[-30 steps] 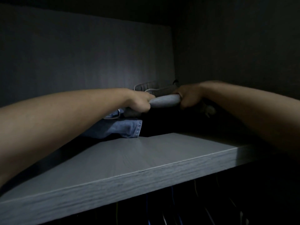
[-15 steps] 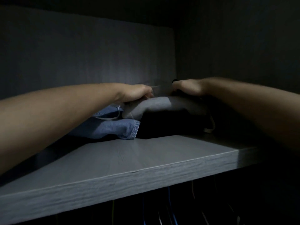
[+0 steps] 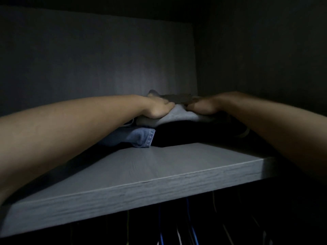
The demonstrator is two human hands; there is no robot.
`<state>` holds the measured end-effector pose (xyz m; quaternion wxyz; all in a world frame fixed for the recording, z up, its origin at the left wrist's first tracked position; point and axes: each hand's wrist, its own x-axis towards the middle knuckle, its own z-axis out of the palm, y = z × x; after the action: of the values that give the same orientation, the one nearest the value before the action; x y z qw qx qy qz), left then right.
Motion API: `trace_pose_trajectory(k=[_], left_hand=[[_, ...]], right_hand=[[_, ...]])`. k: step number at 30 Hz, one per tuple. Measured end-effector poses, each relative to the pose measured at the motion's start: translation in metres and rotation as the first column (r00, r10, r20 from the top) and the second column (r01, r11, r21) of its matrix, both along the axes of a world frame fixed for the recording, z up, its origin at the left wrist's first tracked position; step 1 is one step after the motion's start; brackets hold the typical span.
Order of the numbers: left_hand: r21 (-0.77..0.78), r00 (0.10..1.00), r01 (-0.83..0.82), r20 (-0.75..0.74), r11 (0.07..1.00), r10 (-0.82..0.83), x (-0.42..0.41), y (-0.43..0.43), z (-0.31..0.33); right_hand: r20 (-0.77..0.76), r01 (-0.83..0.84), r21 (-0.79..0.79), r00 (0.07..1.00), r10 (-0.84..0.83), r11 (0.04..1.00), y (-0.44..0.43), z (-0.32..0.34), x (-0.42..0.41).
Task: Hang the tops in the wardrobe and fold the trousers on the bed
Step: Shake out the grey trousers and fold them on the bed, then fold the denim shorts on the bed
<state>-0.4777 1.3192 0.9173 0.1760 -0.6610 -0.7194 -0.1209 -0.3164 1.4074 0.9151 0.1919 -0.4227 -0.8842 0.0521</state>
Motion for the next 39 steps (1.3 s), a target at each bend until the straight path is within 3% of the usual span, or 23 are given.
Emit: trace_pose_trajectory(k=[4,6,8,11,17,21,24,29,34,39], left_hand=[[-0.251,0.969,0.234,-0.019,0.939,-0.246,-0.004,-0.020,-0.001],[-0.306,0.975,0.097,-0.163,0.947,-0.152,-0.012,-0.022,-0.005],[-0.210,0.964,-0.014,-0.263,0.978,-0.043,-0.010,-0.017,-0.013],[-0.080,0.963,-0.001,-0.269,0.997,-0.020,0.007,-0.013,-0.020],[-0.069,0.964,-0.066,-0.263,0.995,0.046,0.019,-0.033,-0.021],[0.100,0.941,-0.114,-0.308,0.988,0.140,0.022,-0.068,-0.022],[0.240,0.916,-0.139,-0.337,0.961,0.217,0.026,-0.103,-0.022],[0.373,0.960,-0.061,-0.231,0.926,0.156,0.044,-0.173,-0.044],[0.449,0.973,0.067,-0.226,0.891,0.040,0.053,-0.249,-0.106],[0.499,0.940,0.206,-0.340,0.842,-0.028,0.069,-0.296,-0.161]], right_hand=[[0.105,-0.034,-0.038,0.994,0.038,0.999,-0.031,0.013,0.010],[0.233,-0.056,-0.002,0.971,0.055,0.998,-0.041,0.010,0.012],[0.312,-0.031,0.123,0.950,-0.009,0.992,-0.037,-0.003,0.012],[0.296,-0.060,0.305,0.954,-0.035,0.950,-0.030,-0.015,0.022],[0.200,0.025,0.351,0.974,-0.101,0.936,-0.038,-0.015,0.045],[0.141,0.107,0.571,0.964,-0.226,0.814,-0.068,-0.017,0.057],[0.106,0.155,0.642,0.952,-0.287,0.751,-0.108,-0.017,0.064],[0.020,0.206,0.666,0.956,-0.294,0.717,-0.186,-0.035,0.083],[-0.150,0.294,0.628,0.954,-0.259,0.720,-0.263,-0.102,0.105],[-0.050,0.313,0.705,0.917,-0.396,0.637,-0.334,-0.165,0.157]])
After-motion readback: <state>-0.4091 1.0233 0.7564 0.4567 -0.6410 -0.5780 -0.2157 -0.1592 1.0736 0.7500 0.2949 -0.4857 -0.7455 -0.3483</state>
